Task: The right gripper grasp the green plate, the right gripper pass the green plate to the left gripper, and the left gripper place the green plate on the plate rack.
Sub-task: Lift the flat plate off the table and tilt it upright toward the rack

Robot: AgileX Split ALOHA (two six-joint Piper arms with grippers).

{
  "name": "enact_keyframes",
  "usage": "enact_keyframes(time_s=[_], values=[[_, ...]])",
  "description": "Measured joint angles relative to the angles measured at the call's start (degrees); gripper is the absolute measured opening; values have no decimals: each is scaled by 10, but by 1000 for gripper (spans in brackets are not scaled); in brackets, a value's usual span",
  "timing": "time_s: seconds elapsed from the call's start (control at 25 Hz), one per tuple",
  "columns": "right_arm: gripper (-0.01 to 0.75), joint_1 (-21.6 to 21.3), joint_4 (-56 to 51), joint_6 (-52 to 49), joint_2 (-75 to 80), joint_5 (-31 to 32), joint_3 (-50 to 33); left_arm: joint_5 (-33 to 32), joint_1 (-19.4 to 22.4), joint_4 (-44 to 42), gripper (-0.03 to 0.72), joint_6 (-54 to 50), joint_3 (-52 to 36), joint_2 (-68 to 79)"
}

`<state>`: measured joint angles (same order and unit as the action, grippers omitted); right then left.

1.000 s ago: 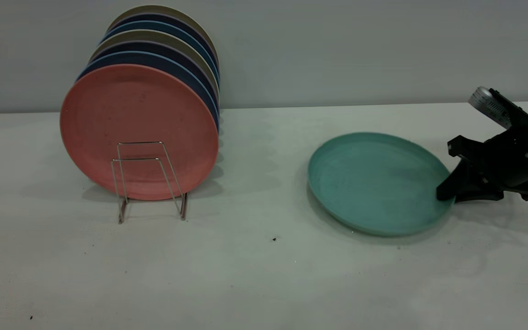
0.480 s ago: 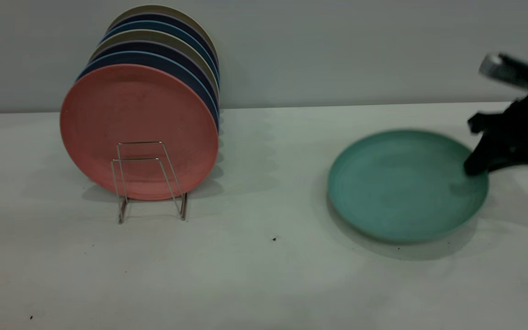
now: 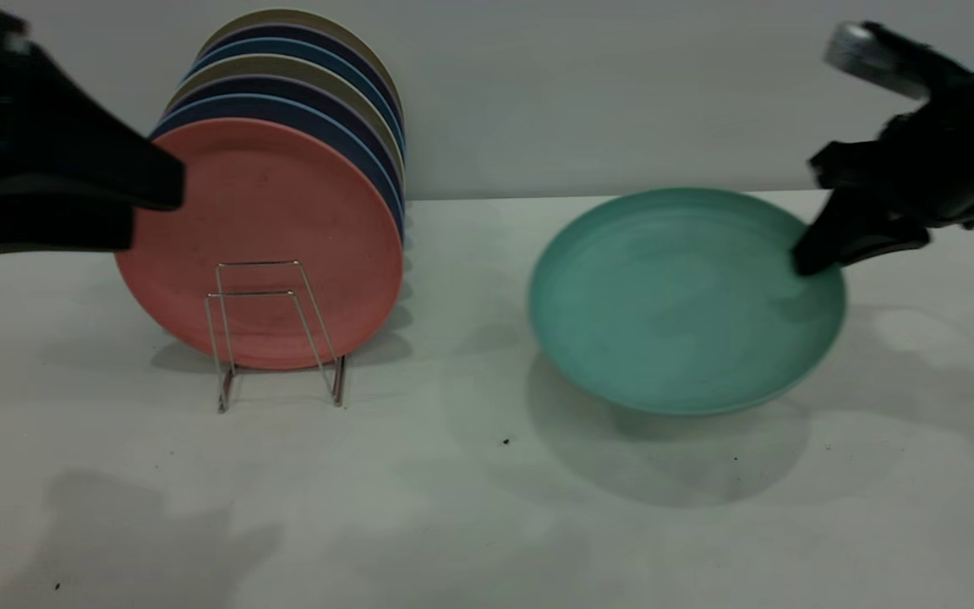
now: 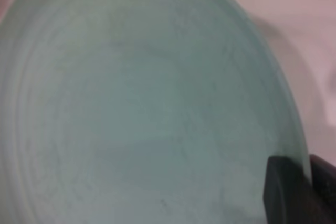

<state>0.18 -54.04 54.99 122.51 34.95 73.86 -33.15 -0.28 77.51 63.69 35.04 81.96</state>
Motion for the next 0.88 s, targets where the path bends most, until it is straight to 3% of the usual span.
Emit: enact_keyframes(time_s=[0.6,0.88], values=[[15,87,-69,37,-4,80,0,-32,-1,22,493,20,67,174],[15,132,-128,70,-4,96,0,-24,-47,41,493,24,86,178]])
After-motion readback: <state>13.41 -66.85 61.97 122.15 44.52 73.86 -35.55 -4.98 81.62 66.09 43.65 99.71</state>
